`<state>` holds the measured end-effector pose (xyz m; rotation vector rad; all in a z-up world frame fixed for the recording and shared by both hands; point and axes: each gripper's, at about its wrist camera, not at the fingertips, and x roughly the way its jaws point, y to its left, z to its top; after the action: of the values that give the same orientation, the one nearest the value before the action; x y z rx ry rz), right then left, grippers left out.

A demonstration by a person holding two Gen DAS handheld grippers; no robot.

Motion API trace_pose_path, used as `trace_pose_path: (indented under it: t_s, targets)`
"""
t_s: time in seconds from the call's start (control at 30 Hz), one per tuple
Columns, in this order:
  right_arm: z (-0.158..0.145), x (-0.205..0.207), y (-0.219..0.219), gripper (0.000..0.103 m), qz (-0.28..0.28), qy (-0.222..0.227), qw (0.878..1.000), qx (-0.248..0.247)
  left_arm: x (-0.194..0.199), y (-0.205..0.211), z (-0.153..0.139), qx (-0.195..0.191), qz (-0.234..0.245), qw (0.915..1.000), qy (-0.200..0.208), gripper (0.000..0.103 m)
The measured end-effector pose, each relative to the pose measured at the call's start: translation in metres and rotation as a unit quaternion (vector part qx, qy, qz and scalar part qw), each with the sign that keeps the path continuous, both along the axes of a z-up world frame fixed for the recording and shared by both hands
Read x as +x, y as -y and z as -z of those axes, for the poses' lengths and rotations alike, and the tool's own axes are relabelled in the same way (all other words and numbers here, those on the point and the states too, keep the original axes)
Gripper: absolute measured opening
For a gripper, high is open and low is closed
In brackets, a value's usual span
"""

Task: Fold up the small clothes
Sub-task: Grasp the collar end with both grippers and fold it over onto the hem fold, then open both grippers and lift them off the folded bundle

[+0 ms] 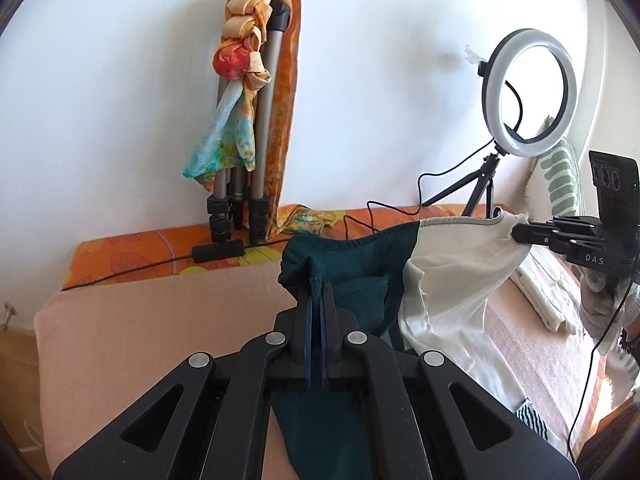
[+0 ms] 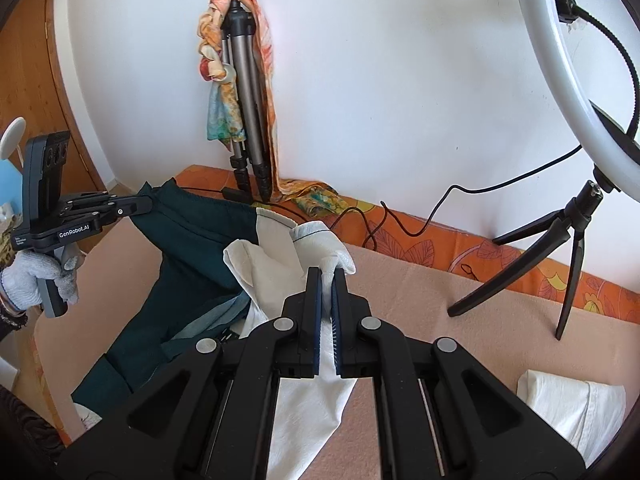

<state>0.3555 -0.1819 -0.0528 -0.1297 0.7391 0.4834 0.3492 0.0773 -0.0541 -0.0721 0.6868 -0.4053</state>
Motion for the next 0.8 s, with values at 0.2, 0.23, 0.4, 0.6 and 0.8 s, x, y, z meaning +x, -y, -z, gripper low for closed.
trace_pose_path:
  t_s: [0.2, 0.23, 0.4, 0.6, 0.8]
  targets:
    - [-0.008, -0.074, 0.002, 0.005, -0.008, 0.001, 1.0, 0.006, -0.067, 0.002, -0.007, 0.002, 0.008, 1.0, 0.003, 0.001]
    - [-0.007, -0.088, 0.002, 0.005, -0.008, 0.002, 1.0, 0.007, -0.078, 0.002, -0.006, 0.0, 0.006, 1.0, 0.0, 0.001]
    - [0.006, -0.157, 0.004, 0.005, -0.008, 0.003, 1.0, 0.003, -0.133, 0.007, 0.009, 0.016, 0.015, 0.9997, -0.007, 0.001]
    - [0.043, -0.214, 0.006, 0.005, -0.012, -0.018, 1.0, 0.002, -0.185, 0.005, 0.04, 0.031, 0.018, 0.9991, -0.024, 0.001]
    - [0.068, -0.246, 0.011, 0.005, -0.012, -0.013, 1.0, -0.012, -0.216, 0.002, 0.062, 0.047, 0.026, 0.9974, -0.047, 0.002]
